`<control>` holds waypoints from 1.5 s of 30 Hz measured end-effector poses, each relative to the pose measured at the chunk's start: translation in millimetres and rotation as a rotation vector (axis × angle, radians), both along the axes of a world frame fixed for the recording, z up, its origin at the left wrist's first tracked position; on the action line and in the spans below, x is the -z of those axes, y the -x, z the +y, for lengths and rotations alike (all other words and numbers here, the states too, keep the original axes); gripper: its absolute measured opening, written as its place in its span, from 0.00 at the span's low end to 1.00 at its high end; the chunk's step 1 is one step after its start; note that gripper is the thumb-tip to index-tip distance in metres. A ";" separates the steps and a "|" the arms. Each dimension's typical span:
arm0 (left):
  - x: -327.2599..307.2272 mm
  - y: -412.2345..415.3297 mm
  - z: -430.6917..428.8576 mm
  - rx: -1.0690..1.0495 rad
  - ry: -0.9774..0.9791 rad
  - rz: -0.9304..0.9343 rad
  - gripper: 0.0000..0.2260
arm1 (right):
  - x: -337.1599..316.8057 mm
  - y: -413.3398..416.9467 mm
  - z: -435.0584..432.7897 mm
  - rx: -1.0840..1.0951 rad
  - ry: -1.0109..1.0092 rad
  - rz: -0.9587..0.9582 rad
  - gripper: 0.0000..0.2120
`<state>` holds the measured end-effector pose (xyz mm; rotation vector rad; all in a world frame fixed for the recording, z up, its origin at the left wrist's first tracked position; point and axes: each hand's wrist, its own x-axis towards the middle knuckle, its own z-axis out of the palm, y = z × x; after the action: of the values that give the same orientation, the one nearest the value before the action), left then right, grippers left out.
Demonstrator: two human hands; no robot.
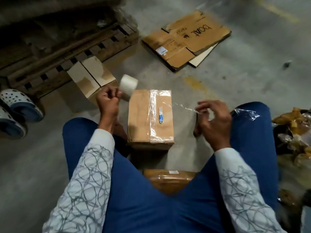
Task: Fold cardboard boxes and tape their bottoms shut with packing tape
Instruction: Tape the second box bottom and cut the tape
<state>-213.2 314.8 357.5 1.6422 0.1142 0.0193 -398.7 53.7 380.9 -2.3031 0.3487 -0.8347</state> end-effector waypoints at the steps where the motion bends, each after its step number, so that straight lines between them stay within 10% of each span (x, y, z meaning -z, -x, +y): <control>1: -4.6 9.9 -8.4 0.072 0.014 -0.004 0.19 | -1.9 -10.3 16.4 -0.065 -0.056 -0.003 0.11; 7: -34.9 64.7 -42.0 0.366 0.131 -0.132 0.26 | -35.5 -69.4 61.9 -0.282 -0.340 0.203 0.29; 17: -73.8 80.5 -39.1 0.706 0.018 0.003 0.11 | -42.4 -58.4 69.8 -0.436 -0.468 0.006 0.26; 26: -76.0 84.3 -47.5 0.387 -0.149 -0.148 0.12 | -35.4 -60.3 65.4 -0.041 0.085 -0.117 0.06; 36: -79.6 94.7 -58.0 0.184 0.048 -0.116 0.13 | -44.9 -65.3 70.0 -0.102 -0.431 -0.146 0.03; 45: -84.5 92.3 -53.9 0.134 -0.267 -0.391 0.13 | -61.4 -57.2 56.8 -0.359 -0.739 -0.022 0.17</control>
<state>-305.5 260.9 442.1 1.8774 -0.3091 0.2621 -341.5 110.5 442.3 -1.5942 0.1787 -0.4426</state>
